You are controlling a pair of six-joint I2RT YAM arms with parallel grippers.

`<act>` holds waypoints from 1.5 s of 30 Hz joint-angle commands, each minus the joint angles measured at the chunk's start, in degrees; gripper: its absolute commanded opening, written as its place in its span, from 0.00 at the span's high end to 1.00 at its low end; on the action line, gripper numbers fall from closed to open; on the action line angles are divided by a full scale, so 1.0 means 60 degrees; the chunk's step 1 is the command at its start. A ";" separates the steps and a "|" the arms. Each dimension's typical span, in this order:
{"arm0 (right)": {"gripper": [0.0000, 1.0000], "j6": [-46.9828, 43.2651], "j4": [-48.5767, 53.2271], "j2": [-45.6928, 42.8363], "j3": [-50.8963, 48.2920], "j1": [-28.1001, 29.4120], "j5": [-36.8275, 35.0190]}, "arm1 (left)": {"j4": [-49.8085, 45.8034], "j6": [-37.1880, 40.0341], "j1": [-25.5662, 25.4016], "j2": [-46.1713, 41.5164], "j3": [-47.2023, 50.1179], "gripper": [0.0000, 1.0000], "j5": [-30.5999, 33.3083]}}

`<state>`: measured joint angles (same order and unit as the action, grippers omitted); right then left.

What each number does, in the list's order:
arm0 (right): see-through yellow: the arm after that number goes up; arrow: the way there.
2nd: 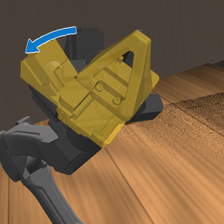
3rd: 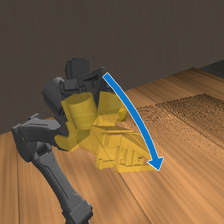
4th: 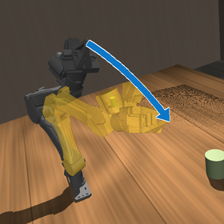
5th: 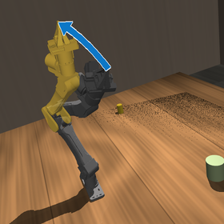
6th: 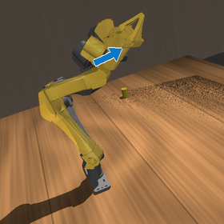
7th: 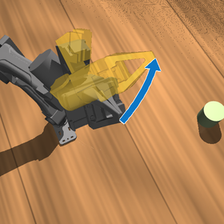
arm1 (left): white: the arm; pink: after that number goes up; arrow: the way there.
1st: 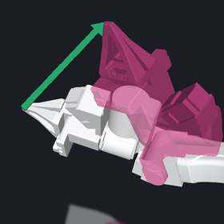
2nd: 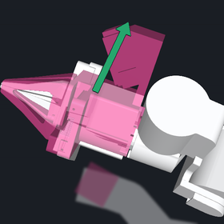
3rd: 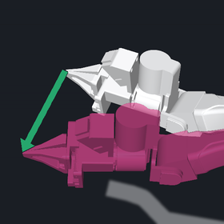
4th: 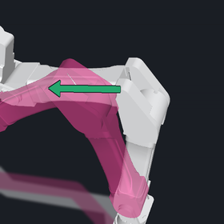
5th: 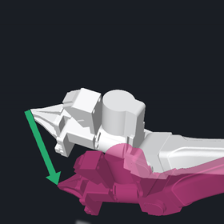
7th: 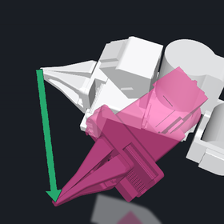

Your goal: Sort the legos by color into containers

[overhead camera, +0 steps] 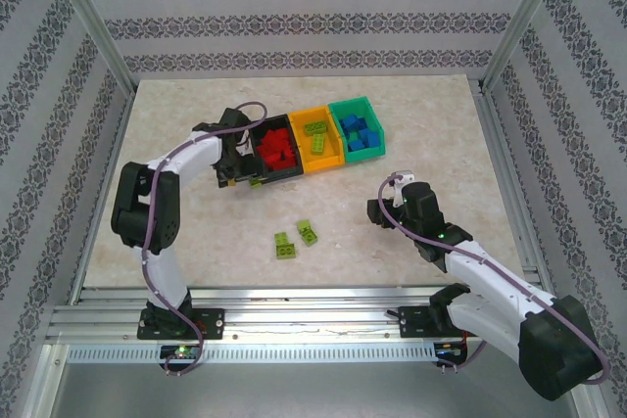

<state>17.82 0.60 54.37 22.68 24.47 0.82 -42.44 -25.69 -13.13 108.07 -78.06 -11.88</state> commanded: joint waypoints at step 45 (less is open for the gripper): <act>0.42 0.0058 -0.0245 0.0078 -0.0115 -0.0079 -0.0146 | 0.0062 -0.0189 -0.0787 -0.1149 0.0586 0.61 0.0118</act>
<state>17.82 0.56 55.16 22.59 24.47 0.62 -42.41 -25.12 -16.45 106.08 -74.91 -10.72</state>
